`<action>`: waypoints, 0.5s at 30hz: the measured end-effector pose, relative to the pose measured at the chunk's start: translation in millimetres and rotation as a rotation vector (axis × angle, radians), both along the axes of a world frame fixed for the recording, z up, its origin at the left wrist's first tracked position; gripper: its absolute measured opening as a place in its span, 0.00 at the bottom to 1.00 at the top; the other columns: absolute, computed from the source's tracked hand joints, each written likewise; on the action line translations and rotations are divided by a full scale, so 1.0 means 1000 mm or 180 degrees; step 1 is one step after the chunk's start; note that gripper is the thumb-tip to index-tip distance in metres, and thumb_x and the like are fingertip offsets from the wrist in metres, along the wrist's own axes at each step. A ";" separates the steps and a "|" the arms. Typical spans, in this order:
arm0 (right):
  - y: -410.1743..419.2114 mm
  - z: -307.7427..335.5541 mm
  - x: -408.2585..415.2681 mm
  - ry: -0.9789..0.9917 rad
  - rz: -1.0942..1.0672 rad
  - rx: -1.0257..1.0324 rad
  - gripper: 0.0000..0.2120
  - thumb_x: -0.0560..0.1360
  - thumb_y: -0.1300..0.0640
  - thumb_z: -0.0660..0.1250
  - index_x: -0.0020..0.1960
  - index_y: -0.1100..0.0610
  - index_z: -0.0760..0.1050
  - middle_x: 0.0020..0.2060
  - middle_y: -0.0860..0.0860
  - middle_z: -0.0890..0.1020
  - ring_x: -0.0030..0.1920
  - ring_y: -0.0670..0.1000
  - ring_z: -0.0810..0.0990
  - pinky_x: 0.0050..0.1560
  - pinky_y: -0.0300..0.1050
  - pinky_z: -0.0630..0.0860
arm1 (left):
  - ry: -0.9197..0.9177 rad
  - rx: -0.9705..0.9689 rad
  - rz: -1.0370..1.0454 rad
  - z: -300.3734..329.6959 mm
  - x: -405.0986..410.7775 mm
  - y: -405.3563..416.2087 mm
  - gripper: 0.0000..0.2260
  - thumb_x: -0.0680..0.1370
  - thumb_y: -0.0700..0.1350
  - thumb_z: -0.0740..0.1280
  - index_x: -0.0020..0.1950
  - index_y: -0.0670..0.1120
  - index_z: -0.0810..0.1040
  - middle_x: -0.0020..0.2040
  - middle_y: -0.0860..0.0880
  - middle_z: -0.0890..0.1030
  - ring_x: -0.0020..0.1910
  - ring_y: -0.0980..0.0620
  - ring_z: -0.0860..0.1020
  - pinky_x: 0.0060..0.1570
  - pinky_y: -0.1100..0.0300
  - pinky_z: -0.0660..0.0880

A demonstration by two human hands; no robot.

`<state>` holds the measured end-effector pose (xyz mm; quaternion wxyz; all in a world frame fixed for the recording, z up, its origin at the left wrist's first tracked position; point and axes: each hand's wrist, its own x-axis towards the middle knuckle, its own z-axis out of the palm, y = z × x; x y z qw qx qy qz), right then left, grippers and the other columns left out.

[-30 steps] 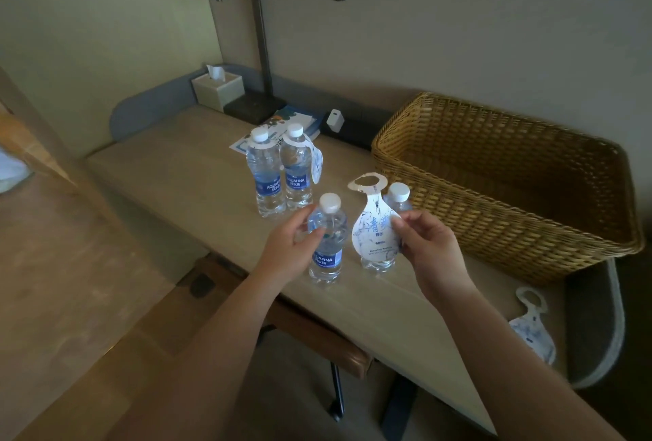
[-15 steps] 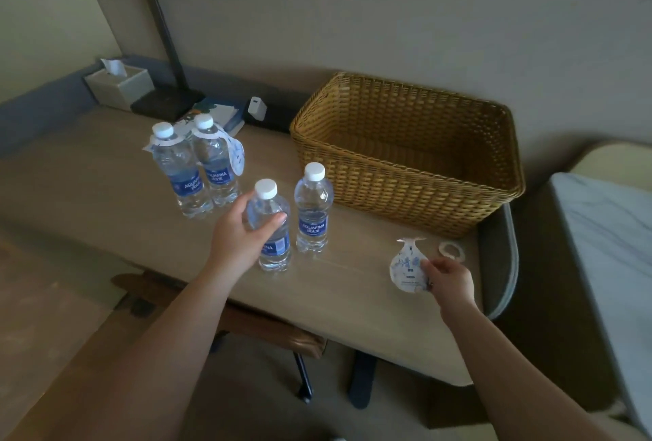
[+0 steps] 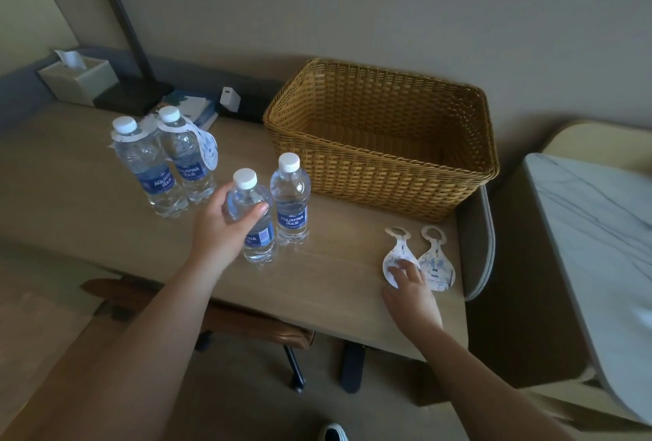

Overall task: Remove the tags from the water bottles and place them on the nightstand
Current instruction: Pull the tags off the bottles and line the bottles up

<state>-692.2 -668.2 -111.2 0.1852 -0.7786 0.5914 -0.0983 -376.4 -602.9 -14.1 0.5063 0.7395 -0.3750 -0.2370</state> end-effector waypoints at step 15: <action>-0.005 0.001 -0.014 0.0588 -0.0028 0.0087 0.27 0.79 0.46 0.57 0.74 0.56 0.60 0.74 0.54 0.60 0.75 0.54 0.56 0.73 0.49 0.54 | -0.0089 -0.0003 -0.0028 -0.002 0.001 -0.002 0.29 0.70 0.59 0.74 0.68 0.55 0.71 0.61 0.56 0.79 0.59 0.55 0.77 0.61 0.50 0.75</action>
